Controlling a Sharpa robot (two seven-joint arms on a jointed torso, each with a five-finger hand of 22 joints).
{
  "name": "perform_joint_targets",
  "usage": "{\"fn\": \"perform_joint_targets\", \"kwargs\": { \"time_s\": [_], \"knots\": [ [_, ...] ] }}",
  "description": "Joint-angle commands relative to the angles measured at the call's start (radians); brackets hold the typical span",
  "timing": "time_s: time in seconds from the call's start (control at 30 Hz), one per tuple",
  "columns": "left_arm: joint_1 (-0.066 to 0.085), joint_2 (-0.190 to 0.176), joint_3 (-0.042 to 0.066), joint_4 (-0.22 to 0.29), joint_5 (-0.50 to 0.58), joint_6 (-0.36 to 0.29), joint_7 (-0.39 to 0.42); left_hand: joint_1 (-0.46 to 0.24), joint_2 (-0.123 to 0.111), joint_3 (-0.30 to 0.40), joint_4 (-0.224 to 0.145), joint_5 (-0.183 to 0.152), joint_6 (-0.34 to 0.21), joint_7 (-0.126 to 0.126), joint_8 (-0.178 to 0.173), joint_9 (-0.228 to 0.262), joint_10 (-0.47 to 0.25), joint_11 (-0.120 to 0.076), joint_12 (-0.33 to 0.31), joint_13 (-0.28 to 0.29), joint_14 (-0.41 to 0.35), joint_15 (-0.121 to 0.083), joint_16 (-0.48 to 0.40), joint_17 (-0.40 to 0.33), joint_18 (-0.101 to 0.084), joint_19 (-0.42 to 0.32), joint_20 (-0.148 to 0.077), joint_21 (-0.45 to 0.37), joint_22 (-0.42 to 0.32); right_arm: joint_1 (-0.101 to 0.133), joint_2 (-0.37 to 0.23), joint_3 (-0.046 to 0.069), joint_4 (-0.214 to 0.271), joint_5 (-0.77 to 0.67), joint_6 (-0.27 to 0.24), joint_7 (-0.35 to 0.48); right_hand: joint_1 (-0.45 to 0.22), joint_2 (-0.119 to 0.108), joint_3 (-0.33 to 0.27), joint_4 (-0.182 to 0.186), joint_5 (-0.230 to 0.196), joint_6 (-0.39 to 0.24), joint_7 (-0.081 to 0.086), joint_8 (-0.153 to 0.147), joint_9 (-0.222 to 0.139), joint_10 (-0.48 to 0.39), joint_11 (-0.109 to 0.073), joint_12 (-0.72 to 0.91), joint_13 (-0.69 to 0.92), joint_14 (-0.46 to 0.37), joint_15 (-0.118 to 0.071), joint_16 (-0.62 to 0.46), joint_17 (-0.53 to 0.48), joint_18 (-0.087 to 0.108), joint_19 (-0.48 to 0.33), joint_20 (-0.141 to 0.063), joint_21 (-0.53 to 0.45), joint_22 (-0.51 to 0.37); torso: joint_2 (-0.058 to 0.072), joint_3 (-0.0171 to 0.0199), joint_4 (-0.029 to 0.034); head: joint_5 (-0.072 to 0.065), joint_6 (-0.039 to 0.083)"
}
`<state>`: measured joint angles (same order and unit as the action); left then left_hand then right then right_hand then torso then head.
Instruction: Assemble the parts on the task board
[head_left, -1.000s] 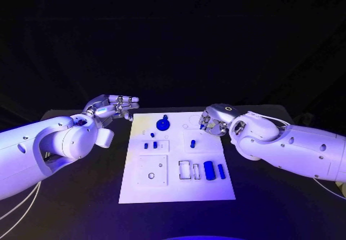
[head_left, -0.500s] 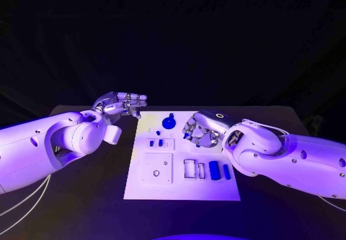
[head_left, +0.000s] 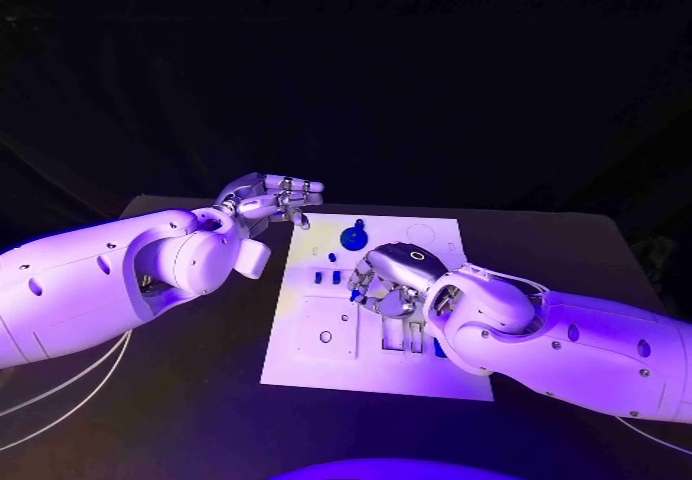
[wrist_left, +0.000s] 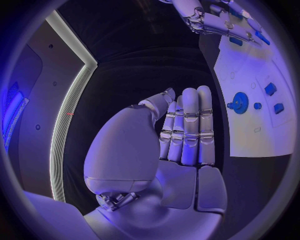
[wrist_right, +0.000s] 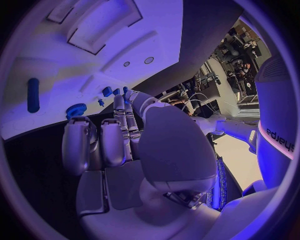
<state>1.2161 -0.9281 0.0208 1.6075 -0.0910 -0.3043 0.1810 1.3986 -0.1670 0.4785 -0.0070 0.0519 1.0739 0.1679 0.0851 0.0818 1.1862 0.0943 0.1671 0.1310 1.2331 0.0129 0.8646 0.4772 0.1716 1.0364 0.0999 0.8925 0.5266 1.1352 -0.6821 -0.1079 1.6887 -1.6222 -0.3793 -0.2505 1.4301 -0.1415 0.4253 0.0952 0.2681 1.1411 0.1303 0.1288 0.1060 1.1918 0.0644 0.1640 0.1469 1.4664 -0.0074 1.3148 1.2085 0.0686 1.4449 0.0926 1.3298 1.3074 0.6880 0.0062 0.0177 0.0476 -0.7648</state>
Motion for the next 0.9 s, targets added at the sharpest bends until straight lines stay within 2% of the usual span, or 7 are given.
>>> {"fn": "perform_joint_targets", "kwargs": {
  "time_s": [0.03, 0.33, 0.57, 0.9],
  "knots": [
    [0.001, 0.003, 0.001, 0.006, 0.0, 0.016, 0.003, 0.003, 0.007, -0.002, -0.003, -0.001, -0.002, 0.004, -0.005, -0.001, -0.009, 0.001, 0.003, 0.001, -0.008, 0.0, -0.003, -0.001, 0.013, -0.004, 0.001, -0.006, -0.001, -0.012, 0.016, -0.001, -0.018, -0.02, 0.022, 0.017, -0.012, 0.0, 0.006, -0.002, -0.001, 0.006, 0.0, -0.003, 0.001, 0.007, 0.0, -0.001, -0.002, 0.033, -0.007, 0.001, -0.001, -0.013, 0.007, -0.001, 0.002, 0.13, 0.001, 0.001, -0.001, 0.013, -0.006],
    [0.001, 0.004, 0.001, 0.012, 0.0, 0.017, 0.002, 0.003, 0.007, -0.002, -0.003, -0.001, -0.002, 0.004, -0.005, -0.001, -0.009, 0.001, 0.003, 0.001, -0.008, 0.0, -0.003, -0.001, 0.013, -0.004, 0.001, -0.006, -0.001, -0.033, 0.056, -0.003, -0.067, -0.021, 0.034, 0.023, -0.014, 0.0, 0.006, -0.002, 0.0, 0.005, 0.001, -0.004, 0.001, 0.007, 0.0, -0.002, -0.002, 0.033, -0.007, 0.0, -0.002, -0.013, 0.008, -0.001, 0.002, 0.131, 0.001, 0.0018, 0.0002, 0.027, -0.015],
    [0.001, 0.004, 0.001, 0.013, 0.0, 0.018, 0.001, 0.003, 0.007, -0.002, -0.003, -0.001, -0.002, 0.004, -0.005, -0.001, -0.009, 0.001, 0.003, 0.001, -0.008, 0.0, -0.003, -0.001, 0.013, -0.004, 0.001, -0.006, -0.001, -0.042, 0.068, -0.004, -0.076, -0.017, 0.047, 0.028, -0.015, 0.0, 0.006, -0.001, 0.0, 0.005, 0.001, -0.004, 0.001, 0.007, 0.0, -0.002, -0.003, 0.033, -0.007, 0.0, -0.002, -0.013, 0.008, -0.001, 0.002, 0.131, 0.001, 0.0022, -0.0018, 0.034, -0.02],
    [0.001, 0.005, 0.001, 0.013, -0.011, 0.019, -0.005, 0.002, 0.008, -0.003, -0.003, -0.001, -0.002, 0.004, -0.005, -0.001, -0.01, 0.001, 0.005, 0.001, -0.008, 0.0, -0.004, -0.002, 0.013, -0.004, 0.002, -0.007, -0.002, -0.047, 0.074, -0.005, -0.082, -0.018, 0.074, 0.023, -0.028, -0.001, 0.004, 0.002, 0.002, 0.003, 0.001, -0.007, 0.001, 0.007, 0.001, -0.005, -0.004, 0.033, -0.006, 0.0, -0.003, -0.012, 0.007, -0.001, 0.0, 0.13, 0.001, 0.002, -0.0007, 0.04, -0.025]
  ]
}}
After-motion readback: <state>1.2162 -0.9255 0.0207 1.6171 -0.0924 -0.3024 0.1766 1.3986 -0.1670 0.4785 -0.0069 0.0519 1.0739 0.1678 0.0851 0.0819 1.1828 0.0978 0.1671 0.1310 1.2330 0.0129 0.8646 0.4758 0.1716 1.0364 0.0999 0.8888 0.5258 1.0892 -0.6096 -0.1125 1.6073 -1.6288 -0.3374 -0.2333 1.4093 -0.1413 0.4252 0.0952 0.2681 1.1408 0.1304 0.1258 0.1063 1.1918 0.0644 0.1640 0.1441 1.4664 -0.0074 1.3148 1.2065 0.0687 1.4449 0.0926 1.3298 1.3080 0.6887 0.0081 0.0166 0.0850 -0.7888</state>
